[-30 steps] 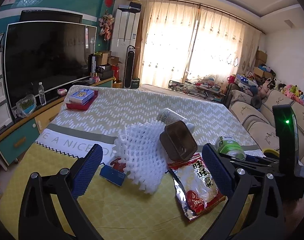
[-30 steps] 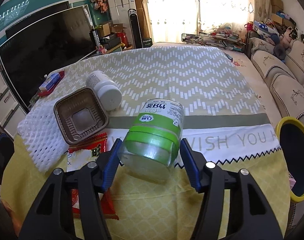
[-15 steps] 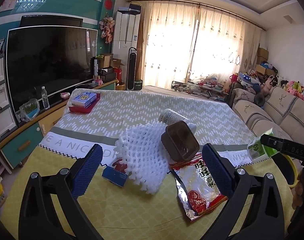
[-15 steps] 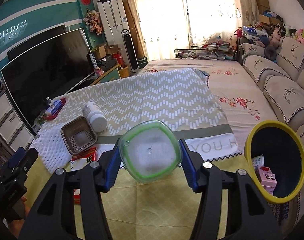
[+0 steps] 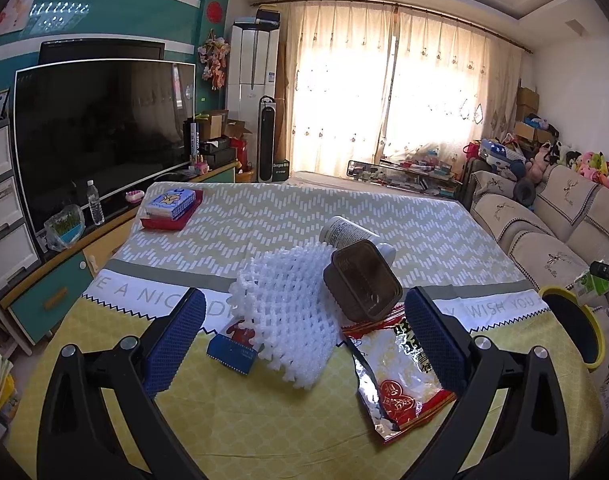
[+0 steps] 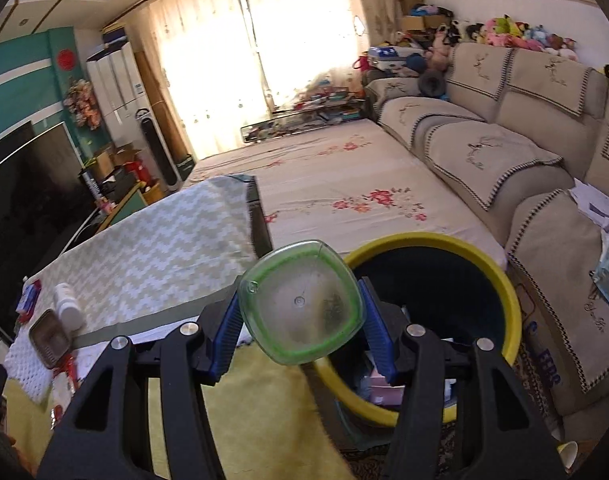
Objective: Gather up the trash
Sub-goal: 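Carry the green container over the bin and open the right tool, then grasp the red-and-silver snack bag with the left tool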
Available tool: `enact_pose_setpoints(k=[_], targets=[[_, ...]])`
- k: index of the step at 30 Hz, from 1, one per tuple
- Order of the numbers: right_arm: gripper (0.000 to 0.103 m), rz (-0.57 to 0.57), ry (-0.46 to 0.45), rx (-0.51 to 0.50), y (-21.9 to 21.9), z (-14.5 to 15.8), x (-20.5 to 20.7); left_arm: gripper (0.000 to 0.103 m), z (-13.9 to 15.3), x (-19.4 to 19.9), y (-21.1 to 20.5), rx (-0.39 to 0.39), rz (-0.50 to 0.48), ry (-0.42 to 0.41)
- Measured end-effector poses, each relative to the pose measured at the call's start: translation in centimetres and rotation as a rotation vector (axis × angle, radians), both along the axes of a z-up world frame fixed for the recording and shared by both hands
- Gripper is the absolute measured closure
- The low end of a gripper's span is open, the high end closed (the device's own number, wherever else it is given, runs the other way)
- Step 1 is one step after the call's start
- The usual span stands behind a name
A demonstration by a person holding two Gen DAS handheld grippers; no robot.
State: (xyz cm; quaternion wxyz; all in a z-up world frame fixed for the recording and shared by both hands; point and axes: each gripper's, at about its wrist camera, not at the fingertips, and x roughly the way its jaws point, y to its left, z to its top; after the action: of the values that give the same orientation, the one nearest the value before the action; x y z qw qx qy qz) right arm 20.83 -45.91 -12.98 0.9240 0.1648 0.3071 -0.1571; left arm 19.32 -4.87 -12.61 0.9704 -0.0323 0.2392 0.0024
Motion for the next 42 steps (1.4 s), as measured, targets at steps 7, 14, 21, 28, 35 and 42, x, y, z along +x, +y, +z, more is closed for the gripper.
enact_pose_setpoints(k=[7,14,21,28,35,42], targets=[[0.037,-0.101,-0.007,0.033,-2.4,-1.9,-0.1,0.005,-0.1,0.0,-0.2,0.018,0.003,0.004],[0.037,0.088,-0.150,-0.001,3.6,-0.5,-0.2,0.005,0.0,0.1,-0.4,0.030,0.002,0.005],[0.037,0.138,-0.192,-0.124,7.6,-0.6,0.2,0.005,-0.1,0.2,-1.7,0.059,-0.076,0.037],[0.032,0.118,-0.197,-0.139,7.6,-0.5,-0.2,0.005,-2.2,2.0,-4.8,-0.015,-0.163,0.223],[0.027,0.137,-0.191,-0.135,7.7,-0.6,0.0,0.005,-4.0,4.2,-7.5,-0.004,-0.176,0.335],[0.026,0.151,-0.178,-0.117,7.4,-0.8,0.2,0.006,-5.5,5.6,-7.6,-0.017,-0.160,0.416]])
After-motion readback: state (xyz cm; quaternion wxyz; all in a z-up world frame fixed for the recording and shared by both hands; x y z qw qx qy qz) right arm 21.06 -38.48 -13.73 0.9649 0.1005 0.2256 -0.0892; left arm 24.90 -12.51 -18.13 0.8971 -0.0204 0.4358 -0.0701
